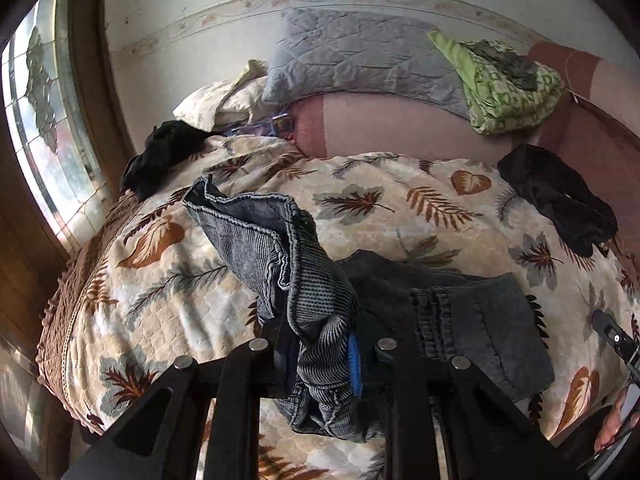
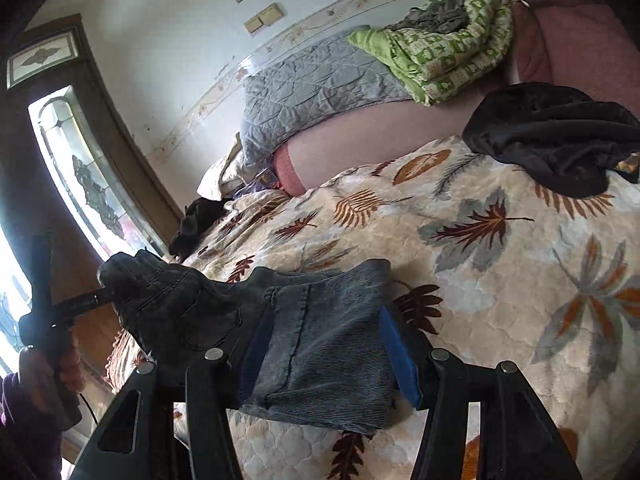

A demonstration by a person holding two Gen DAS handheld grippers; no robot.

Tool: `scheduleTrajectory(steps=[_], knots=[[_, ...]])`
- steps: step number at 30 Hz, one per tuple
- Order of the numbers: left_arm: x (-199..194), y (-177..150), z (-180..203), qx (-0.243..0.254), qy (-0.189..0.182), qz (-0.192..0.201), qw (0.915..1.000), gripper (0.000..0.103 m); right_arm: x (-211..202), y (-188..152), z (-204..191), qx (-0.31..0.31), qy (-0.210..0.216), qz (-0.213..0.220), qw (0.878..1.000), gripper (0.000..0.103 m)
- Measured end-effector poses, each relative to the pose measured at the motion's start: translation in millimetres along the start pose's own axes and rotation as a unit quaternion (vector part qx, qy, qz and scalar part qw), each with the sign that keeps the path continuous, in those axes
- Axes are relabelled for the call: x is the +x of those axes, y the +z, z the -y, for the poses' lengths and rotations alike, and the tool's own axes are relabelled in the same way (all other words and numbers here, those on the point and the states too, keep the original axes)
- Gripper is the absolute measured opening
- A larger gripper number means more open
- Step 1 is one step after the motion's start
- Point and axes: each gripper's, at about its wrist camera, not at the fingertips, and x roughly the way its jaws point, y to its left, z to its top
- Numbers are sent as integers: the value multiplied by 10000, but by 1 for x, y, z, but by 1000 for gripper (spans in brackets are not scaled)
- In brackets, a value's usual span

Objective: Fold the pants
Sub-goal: 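Lift the held edge and fold the jeans over onto itself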

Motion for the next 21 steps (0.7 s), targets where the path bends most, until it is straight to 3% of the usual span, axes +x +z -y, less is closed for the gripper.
scheduleTrajectory(steps=[6, 10, 13, 15, 18, 21], knots=[[-9, -3, 116, 989, -711, -44, 9925, 14, -19, 9, 36, 592, -273, 255, 9975, 59], [17, -26, 192, 1296, -1212, -470, 9830, 14, -35, 15, 61, 1074, -410, 553, 9918, 59], [45, -57, 240, 1679, -1163, -753, 9760, 14, -40, 17, 76, 1345, -507, 629, 9876, 59], [59, -73, 252, 1843, -1091, -935, 9723, 15, -39, 18, 80, 1394, -548, 590, 9870, 59], [55, -71, 239, 1798, -1404, -946, 9690, 18, -36, 18, 81, 1422, -514, 494, 9873, 59], [28, -54, 218, 1691, -1826, -727, 9658, 34, -30, 17, 78, 1406, -424, 386, 9884, 59]])
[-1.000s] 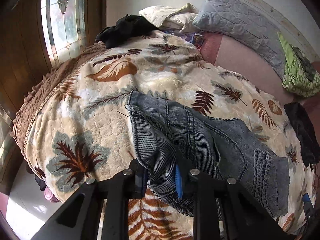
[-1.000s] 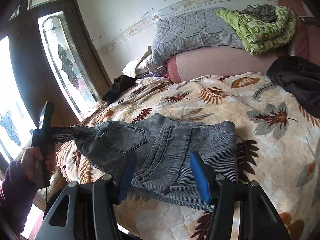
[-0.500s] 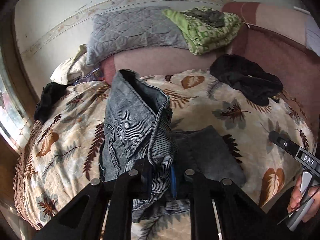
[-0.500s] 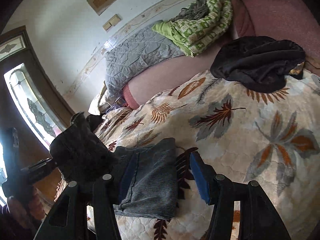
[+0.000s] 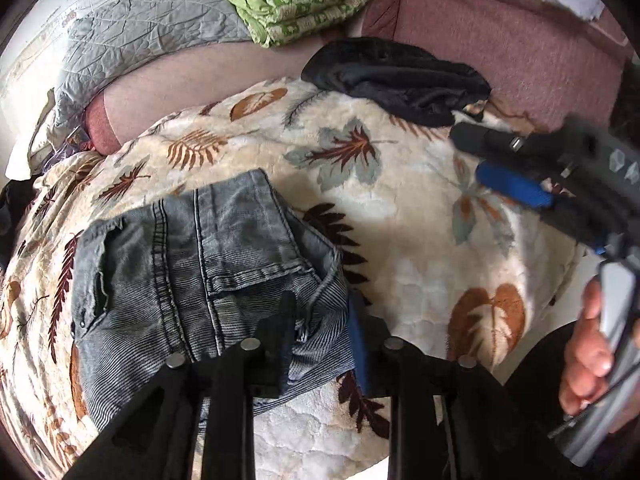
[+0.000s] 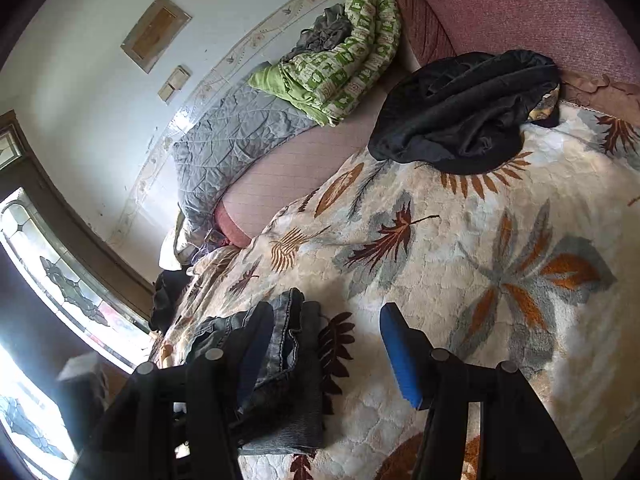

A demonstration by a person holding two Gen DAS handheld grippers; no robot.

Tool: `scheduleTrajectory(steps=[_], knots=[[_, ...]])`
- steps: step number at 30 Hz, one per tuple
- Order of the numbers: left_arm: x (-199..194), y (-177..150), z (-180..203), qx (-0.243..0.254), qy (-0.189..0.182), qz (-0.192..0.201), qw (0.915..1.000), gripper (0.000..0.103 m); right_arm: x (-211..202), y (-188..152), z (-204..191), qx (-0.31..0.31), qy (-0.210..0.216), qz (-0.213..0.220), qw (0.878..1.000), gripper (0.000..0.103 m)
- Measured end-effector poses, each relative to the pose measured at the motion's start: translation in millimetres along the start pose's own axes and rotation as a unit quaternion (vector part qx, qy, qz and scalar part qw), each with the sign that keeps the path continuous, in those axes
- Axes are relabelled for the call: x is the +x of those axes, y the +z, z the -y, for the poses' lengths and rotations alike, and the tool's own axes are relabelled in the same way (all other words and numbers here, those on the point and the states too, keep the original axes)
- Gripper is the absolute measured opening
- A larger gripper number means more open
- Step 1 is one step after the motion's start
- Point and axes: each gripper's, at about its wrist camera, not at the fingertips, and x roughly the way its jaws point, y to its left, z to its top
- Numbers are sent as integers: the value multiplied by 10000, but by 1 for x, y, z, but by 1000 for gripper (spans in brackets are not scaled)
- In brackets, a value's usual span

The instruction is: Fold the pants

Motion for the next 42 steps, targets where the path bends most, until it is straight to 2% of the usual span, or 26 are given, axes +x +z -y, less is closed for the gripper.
scheduleTrajectory(steps=[1, 3, 6, 8, 10, 11, 14, 16, 20, 28, 31, 34, 36, 39, 42], knots=[[-15, 3, -5, -6, -36, 157, 9999, 44, 1, -1, -3, -32, 11, -23, 10000, 59], [-45, 6, -14, 63, 96, 495, 9987, 57, 4, -4, -12, -166, 50, -70, 9998, 59], [-81, 9, -42, -51, 324, 930, 9951, 60, 10, -8, -30, -444, 177, -183, 9987, 59], [-87, 11, -70, -245, 731, 1001, 9920, 67, 17, -9, -43, -585, 287, -278, 9975, 59], [-75, 13, -99, -423, 1507, 767, 9847, 68, 30, -7, -60, -757, 403, -448, 9953, 59], [-66, 11, -114, -562, 1717, 650, 9814, 68, 38, -6, -70, -888, 470, -516, 9936, 59], [-37, 4, -155, -1107, 1748, 284, 9779, 68, 70, -9, -101, -1383, 515, -840, 9855, 59], [-19, -2, -168, -1280, 1735, 98, 9764, 68, 96, -14, -115, -1555, 545, -1098, 9802, 56], [10, -19, -170, -1269, 1737, -133, 9765, 68, 135, -24, -123, -1648, 409, -1443, 9749, 49], [45, -43, -165, -1095, 1832, -322, 9764, 68, 185, -52, -98, -1691, -312, -2384, 9558, 48], [47, -45, -160, -931, 1945, -245, 9762, 69, 189, -57, -96, -1880, -365, -2369, 9525, 48], [39, -43, -170, -1307, 1716, -191, 9763, 69, 181, -56, -101, -1960, -351, -2252, 9537, 48], [30, -43, -169, -1308, 1770, -72, 9755, 69, 167, -52, -104, -1949, -241, -2074, 9583, 48], [14, -40, -162, -1078, 2024, 238, 9731, 69, 140, -51, -116, -2308, -53, -1684, 9583, 48], [-1, -38, -163, -1154, 1993, 436, 9722, 69, 118, -53, -128, -2528, 158, -1404, 9572, 48]])
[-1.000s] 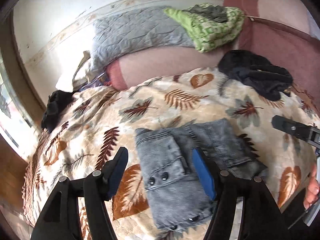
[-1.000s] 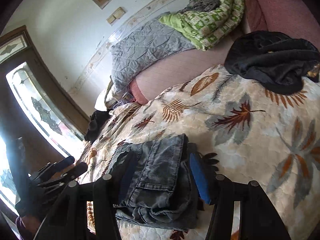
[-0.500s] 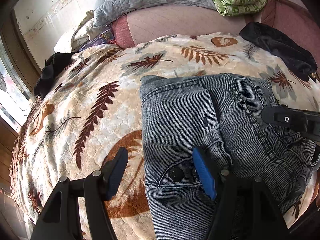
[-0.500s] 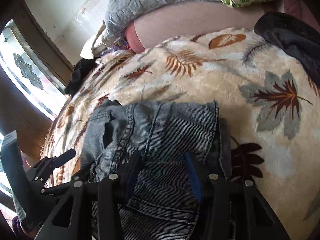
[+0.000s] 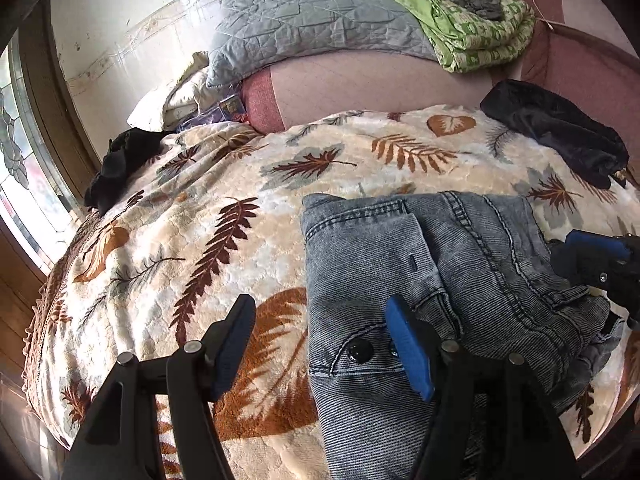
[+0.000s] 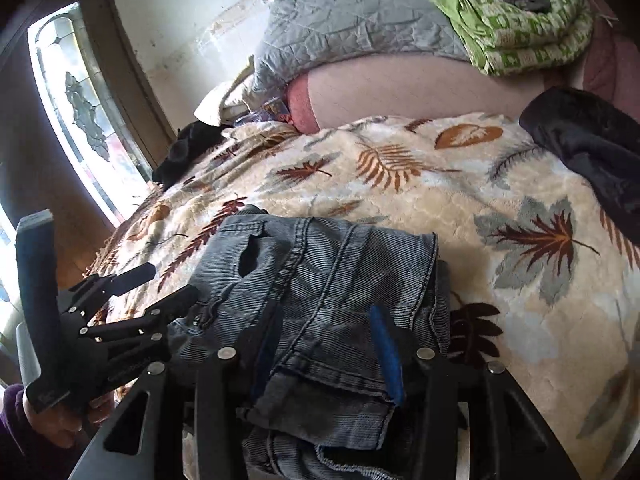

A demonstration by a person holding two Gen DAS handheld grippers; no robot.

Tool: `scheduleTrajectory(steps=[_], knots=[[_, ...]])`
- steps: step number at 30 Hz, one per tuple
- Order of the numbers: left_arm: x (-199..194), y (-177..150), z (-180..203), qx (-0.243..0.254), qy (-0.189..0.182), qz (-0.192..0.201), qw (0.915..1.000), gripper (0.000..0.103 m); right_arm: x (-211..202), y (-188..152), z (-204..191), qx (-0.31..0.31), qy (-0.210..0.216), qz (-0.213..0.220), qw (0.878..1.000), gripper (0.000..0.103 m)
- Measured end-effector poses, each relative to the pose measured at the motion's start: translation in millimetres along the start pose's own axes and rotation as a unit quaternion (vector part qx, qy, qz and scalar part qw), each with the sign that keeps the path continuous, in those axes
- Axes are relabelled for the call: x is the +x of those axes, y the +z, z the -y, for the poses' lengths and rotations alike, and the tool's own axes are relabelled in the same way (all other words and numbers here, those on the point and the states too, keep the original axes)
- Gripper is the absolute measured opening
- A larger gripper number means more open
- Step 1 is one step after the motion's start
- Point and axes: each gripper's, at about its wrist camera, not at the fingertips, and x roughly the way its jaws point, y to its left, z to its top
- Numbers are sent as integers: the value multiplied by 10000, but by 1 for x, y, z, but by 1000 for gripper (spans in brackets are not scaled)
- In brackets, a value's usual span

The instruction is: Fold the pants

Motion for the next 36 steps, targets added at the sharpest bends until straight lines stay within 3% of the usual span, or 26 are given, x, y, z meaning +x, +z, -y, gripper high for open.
scheduleTrajectory(steps=[3, 11, 18, 24, 29, 36], knots=[[-6, 3, -6, -94, 22, 88, 9999, 69, -11, -1, -7, -71, 112, 151, 9998, 48], [-4, 2, -14, -208, 75, 69, 9997, 69, 6, -24, -16, -247, -40, -401, 9989, 49], [5, -2, -12, -133, 144, -56, 9998, 68, 16, -29, -10, -245, 29, -582, 9980, 50], [8, 0, -13, -202, 222, -48, 9995, 69, 5, -22, -3, -39, 212, -420, 9989, 53], [10, 2, -10, -186, 236, -34, 9995, 69, -13, -13, 14, 264, 203, -41, 9994, 68], [12, 3, -5, -164, 233, -39, 9996, 69, -18, -9, 41, 736, 120, 2, 9972, 69]])
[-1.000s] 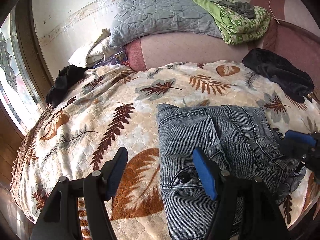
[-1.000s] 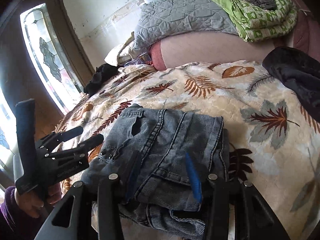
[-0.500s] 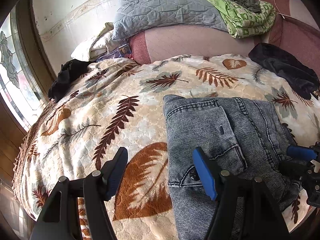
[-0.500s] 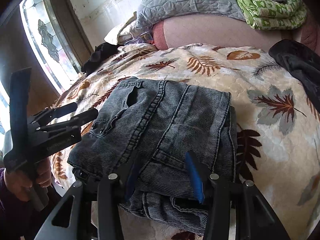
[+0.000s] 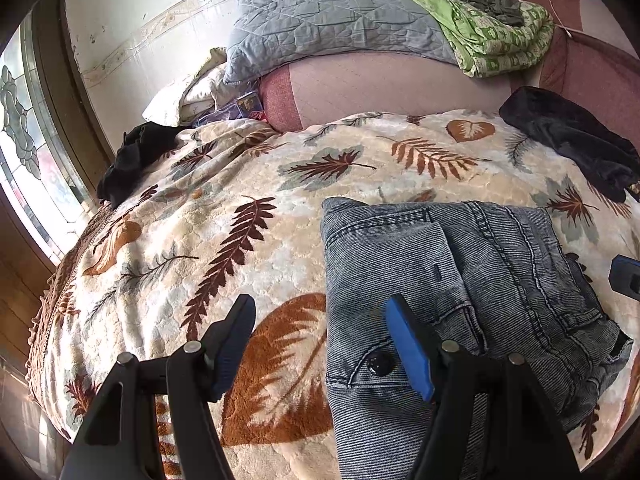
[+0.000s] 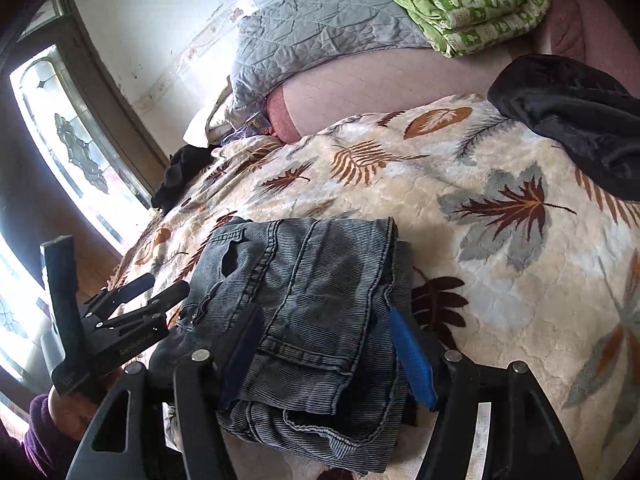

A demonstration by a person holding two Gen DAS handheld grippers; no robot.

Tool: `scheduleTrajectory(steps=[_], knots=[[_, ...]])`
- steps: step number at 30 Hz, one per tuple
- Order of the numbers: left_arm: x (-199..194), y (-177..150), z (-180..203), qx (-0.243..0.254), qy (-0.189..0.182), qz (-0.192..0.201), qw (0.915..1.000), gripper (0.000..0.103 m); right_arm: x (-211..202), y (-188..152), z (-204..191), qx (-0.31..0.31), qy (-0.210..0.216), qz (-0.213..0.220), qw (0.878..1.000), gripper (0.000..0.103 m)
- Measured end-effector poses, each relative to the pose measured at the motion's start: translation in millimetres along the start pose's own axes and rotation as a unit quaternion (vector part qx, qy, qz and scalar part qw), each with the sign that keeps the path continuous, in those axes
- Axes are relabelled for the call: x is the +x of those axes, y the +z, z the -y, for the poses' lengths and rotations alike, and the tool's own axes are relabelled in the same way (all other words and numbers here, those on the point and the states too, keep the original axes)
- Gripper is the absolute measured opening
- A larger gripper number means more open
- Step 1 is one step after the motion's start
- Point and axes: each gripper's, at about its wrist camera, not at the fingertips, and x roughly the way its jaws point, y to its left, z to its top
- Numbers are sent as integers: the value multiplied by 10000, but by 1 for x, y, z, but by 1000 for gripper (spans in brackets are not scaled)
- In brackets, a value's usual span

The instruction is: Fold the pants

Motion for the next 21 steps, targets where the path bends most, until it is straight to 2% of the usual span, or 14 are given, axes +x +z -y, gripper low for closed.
scheduleTrajectory(steps=[21], knots=[[-2, 2, -1, -65, 12, 60, 10000, 69, 0, 1, 12, 231, -14, 36, 9997, 69]])
